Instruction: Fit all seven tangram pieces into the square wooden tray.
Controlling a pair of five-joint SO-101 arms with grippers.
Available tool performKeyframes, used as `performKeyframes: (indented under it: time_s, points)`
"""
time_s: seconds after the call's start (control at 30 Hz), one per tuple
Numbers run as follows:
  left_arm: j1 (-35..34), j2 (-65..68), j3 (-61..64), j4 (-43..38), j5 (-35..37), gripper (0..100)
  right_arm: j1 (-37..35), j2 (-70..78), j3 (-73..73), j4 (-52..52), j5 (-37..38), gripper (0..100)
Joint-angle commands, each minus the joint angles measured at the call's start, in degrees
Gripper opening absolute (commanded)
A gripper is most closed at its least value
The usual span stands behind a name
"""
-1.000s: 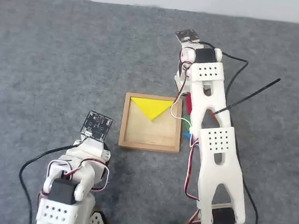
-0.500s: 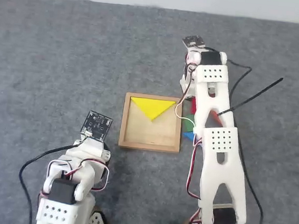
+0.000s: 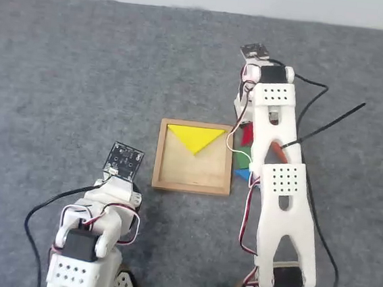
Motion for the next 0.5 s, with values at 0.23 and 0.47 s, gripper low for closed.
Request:
performKeyframes:
  time_s: [0.23, 0.47]
  points:
    - [-0.3, -1.1, -0.6, 0.2, -0.2, 2, -1.4, -3.6, -7.5, 2.7, -0.7, 13.5]
    - [-0.3, -1.1, -0.6, 0.2, -0.2, 2, -1.6, -12.0, 2.5, 2.8, -1.0, 19.4]
